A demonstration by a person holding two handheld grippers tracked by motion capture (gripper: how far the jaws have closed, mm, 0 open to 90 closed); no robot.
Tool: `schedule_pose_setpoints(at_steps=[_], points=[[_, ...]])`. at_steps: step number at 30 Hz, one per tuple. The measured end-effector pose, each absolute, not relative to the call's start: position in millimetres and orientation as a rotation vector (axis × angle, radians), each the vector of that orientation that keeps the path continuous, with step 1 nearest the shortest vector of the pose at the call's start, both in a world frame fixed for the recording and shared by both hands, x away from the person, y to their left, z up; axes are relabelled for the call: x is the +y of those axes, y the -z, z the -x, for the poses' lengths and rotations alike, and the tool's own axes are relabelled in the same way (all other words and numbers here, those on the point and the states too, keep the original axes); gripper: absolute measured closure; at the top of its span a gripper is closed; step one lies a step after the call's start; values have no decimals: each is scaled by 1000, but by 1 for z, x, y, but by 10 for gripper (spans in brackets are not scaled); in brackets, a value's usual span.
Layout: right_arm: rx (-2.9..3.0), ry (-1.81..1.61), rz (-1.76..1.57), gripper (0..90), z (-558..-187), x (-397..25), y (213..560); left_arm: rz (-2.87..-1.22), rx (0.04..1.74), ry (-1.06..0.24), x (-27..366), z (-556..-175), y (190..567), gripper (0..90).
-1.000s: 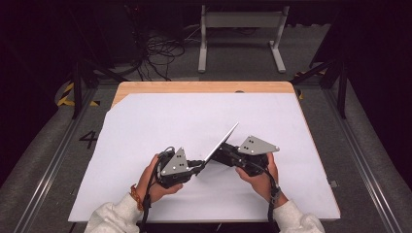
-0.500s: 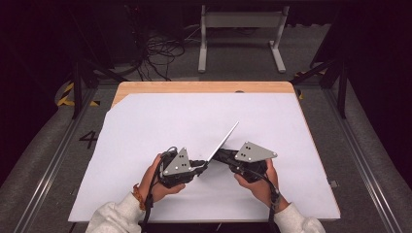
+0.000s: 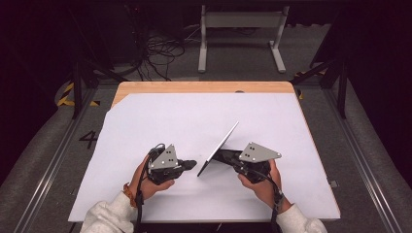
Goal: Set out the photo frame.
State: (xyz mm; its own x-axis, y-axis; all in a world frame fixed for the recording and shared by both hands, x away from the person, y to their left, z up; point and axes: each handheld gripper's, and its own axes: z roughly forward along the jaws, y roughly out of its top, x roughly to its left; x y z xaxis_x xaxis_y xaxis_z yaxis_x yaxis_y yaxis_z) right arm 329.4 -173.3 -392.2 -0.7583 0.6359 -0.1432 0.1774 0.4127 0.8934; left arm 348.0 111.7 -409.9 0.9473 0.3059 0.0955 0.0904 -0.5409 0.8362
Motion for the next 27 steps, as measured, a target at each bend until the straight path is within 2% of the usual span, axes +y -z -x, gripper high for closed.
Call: schedule_pose_setpoints(at_steps=[7,15,27], points=[[2207,-1317,-675,900,-328,-170,392,-2182,254,-287,96,-348,416,899],[2218,-1325,-667,900,-325,-167,392,-2159,244,-246,93,-346,416,900],[2231,-1323,-672,900,-324,-169,393,-2151,219,-258,83,-337,414,900]])
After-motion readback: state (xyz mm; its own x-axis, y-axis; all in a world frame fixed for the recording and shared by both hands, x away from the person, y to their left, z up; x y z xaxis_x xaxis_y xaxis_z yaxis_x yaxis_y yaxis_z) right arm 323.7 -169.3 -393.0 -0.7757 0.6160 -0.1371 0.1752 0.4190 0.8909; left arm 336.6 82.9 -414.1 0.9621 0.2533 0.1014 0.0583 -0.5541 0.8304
